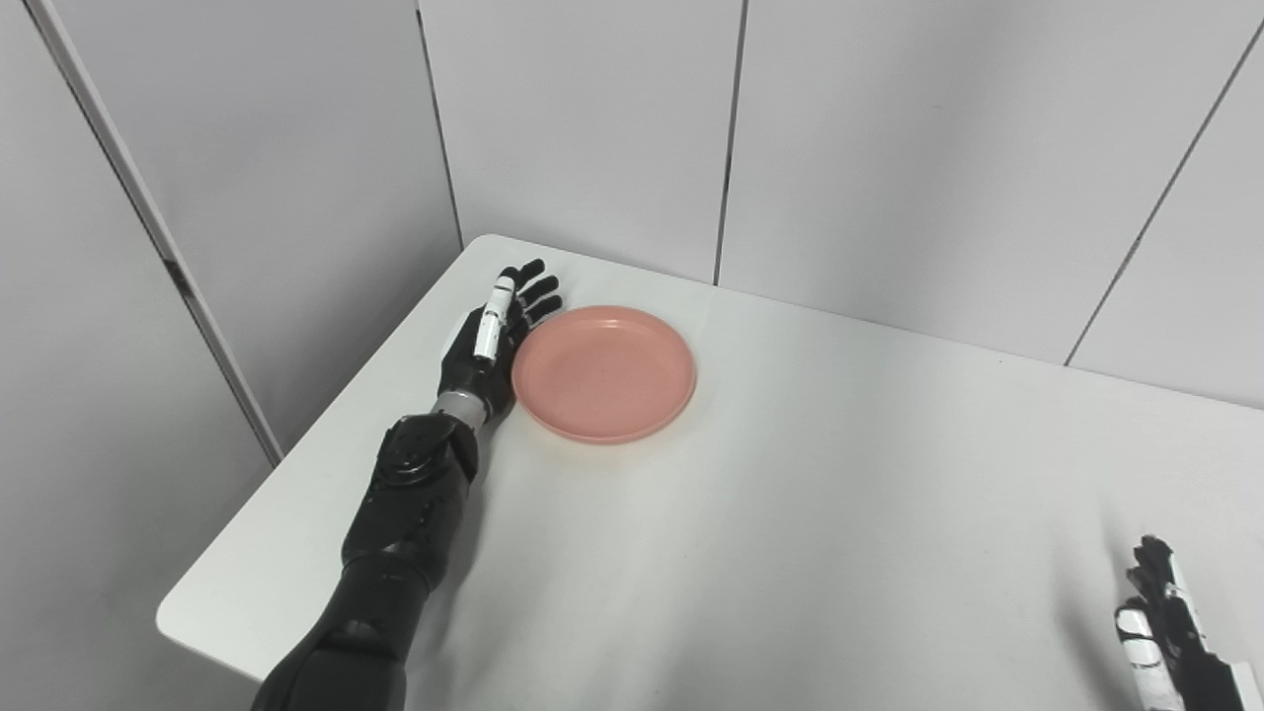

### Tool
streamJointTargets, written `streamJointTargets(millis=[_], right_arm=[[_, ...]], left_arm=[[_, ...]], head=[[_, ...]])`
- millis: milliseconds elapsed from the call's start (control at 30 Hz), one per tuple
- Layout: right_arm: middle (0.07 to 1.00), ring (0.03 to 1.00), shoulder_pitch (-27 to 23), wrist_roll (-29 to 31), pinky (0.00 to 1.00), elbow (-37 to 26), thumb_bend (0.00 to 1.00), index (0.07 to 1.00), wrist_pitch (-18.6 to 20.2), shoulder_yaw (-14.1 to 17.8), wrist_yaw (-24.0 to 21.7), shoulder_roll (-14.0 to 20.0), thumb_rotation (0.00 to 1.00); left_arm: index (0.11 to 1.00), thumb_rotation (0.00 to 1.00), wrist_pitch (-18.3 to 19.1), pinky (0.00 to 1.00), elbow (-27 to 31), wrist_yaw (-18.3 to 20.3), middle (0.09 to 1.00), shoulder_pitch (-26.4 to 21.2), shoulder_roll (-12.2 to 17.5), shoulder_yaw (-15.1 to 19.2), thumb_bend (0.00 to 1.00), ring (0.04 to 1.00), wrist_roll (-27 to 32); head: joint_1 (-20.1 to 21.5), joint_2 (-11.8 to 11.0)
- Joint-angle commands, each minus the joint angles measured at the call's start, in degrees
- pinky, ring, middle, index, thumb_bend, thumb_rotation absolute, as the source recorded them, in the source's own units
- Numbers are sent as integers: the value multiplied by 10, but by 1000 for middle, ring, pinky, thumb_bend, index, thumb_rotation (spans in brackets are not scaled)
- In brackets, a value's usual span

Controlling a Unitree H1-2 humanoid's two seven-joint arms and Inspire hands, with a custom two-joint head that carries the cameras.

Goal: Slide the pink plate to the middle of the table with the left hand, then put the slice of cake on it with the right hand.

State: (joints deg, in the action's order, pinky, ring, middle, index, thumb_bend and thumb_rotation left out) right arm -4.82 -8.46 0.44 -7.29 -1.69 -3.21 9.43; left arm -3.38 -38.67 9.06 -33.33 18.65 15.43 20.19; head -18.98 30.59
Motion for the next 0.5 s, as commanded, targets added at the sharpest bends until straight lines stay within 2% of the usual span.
streamJointTargets(millis=[0,100,233,467], right_arm=[[974,960,10,-2,939,-8,401,976,14,-8,-1,-9,1000],[978,966,10,-3,958,-10,415,979,19,-10,-1,-12,1000],[980,967,7,-2,949,-1,418,981,8,-15,0,-15,1000],[974,957,7,-16,934,2,411,974,1,-21,10,-15,1000]], left_arm=[[863,1000,21,854,4,0,873,-6,-12,-9,403,871,-6],[857,1000,33,845,21,-6,868,-5,-22,-15,386,863,-8],[855,1000,56,853,52,-8,873,-1,-39,-23,381,870,-5],[855,1000,76,858,81,-3,876,4,-61,-39,376,874,-13]], head=[[4,2],[11,4],[31,9],[51,17]])
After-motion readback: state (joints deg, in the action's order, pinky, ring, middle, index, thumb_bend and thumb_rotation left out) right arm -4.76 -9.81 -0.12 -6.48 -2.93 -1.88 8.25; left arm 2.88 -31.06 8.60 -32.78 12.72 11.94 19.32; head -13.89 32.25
